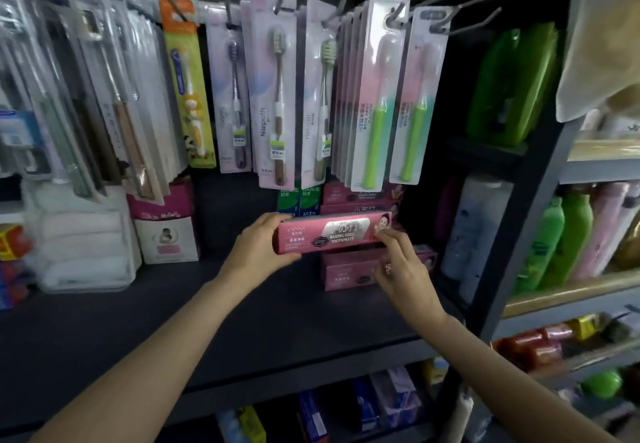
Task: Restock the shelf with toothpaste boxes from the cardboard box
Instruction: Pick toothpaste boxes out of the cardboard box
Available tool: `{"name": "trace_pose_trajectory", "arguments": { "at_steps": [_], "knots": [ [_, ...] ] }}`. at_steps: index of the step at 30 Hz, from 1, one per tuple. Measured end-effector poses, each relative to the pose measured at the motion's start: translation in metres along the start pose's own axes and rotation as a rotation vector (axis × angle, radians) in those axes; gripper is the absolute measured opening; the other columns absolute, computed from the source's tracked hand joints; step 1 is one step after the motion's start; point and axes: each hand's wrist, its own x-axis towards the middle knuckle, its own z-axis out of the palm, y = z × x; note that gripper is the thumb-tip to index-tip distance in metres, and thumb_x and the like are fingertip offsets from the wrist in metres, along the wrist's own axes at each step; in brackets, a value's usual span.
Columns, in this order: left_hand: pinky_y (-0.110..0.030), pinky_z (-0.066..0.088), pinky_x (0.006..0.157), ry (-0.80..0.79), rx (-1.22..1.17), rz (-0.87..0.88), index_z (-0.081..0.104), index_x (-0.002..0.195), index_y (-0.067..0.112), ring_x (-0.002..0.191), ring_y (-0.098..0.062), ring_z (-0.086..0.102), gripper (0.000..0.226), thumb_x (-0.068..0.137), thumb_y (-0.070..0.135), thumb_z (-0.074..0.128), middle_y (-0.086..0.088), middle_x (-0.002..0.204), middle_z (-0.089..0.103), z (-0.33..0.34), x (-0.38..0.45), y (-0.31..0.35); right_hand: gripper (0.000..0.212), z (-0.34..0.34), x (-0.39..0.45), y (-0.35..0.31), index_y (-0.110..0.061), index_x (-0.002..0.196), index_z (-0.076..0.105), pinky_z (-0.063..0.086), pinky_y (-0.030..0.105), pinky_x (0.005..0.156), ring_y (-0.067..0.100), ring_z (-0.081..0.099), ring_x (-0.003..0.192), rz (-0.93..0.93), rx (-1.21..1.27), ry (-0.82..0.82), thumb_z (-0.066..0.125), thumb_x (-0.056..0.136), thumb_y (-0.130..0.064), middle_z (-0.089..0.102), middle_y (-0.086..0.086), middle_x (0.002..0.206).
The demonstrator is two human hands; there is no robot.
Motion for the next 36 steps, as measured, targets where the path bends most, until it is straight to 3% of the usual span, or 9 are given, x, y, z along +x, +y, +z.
{"name": "trace_pose_trajectory", "arguments": {
  "at_steps": [3,7,10,13,16,20,27,31,36],
  "knots": [
    [-0.017,0.037,0.092,-0.009,0.017,0.035,0.049,0.13,0.013,0.104,-0.004,0.048,0.068,0.07,0.02,0.08,0.001,0.126,0.052,0.007,0.009,0.0,0.072,0.004,0.007,0.002,-0.011,0.129,0.04,0.039,0.025,0.03,0.02,0.057,0.048,-0.093,-0.159,-0.025,0.074,0.066,-0.002,0.053,0.01,0.129],
    [-0.019,0.037,0.1,-0.045,0.03,0.138,0.044,0.135,0.014,0.113,-0.006,0.047,0.068,0.075,0.022,0.075,0.003,0.135,0.044,0.026,0.015,0.014,0.081,0.01,0.034,0.0,-0.007,0.123,0.057,0.023,0.016,0.029,0.015,0.057,0.043,-0.17,-0.44,0.039,0.087,0.049,-0.019,0.064,0.006,0.119],
    [-0.029,0.039,0.106,-0.024,0.032,0.133,0.036,0.139,0.014,0.122,-0.013,0.046,0.07,0.079,0.021,0.071,0.002,0.141,0.038,0.044,0.022,0.023,0.071,0.02,0.054,0.014,-0.01,0.116,0.054,0.025,0.015,0.029,0.017,0.052,0.037,-0.175,-0.472,0.048,0.082,0.05,-0.01,0.066,0.006,0.112],
    [-0.033,0.032,0.112,-0.039,-0.075,-0.052,0.02,0.146,0.01,0.133,-0.016,0.036,0.077,0.084,0.021,0.065,-0.004,0.148,0.031,0.058,0.033,0.018,0.074,0.03,0.074,0.036,-0.007,0.117,0.057,0.028,0.018,0.029,0.021,0.051,0.033,-0.051,-0.512,-0.001,0.083,0.048,-0.002,0.064,0.011,0.112],
    [-0.029,0.029,0.112,-0.123,-0.198,-0.291,0.019,0.147,0.011,0.135,-0.02,0.036,0.064,0.092,0.018,0.052,-0.008,0.148,0.034,0.07,0.039,0.011,0.067,0.035,0.087,0.048,-0.006,0.133,0.043,0.046,0.032,0.045,0.034,0.066,0.063,0.097,-0.492,-0.166,0.067,0.072,0.005,0.048,0.015,0.134],
    [-0.013,0.029,0.09,-0.252,-0.216,-0.35,0.023,0.146,0.014,0.128,-0.019,0.044,0.054,0.095,0.01,0.043,-0.006,0.145,0.04,0.085,0.045,0.011,0.069,0.047,0.098,0.055,-0.008,0.144,0.02,0.05,0.039,0.074,0.035,0.06,0.105,0.136,-0.513,-0.292,0.047,0.084,0.012,0.028,0.013,0.145],
    [-0.02,0.028,0.094,-0.352,-0.36,-0.436,0.032,0.142,0.016,0.13,-0.019,0.039,0.049,0.095,0.004,0.04,-0.006,0.142,0.042,0.096,0.06,0.011,0.07,0.066,0.107,0.046,-0.003,0.147,0.015,0.049,0.039,0.084,0.036,0.057,0.11,0.194,-0.427,-0.403,0.043,0.085,0.014,0.016,0.02,0.15],
    [-0.023,0.033,0.094,-0.354,-0.479,-0.465,0.04,0.136,0.019,0.111,-0.008,0.042,0.047,0.093,0.002,0.042,0.001,0.128,0.049,0.1,0.069,0.008,0.073,0.074,0.106,0.046,-0.003,0.148,0.009,0.049,0.036,0.081,0.034,0.059,0.108,0.251,-0.408,-0.426,0.046,0.087,0.009,0.005,0.017,0.155],
    [-0.023,0.04,0.087,-0.338,-0.497,-0.473,0.046,0.129,0.018,0.108,-0.014,0.049,0.039,0.092,0.004,0.043,-0.002,0.127,0.053,0.11,0.072,0.007,0.07,0.062,0.102,0.029,-0.002,0.148,0.009,0.048,0.037,0.083,0.037,0.055,0.115,0.328,-0.304,-0.425,0.045,0.088,0.003,0.002,0.018,0.156]
  ]
}}
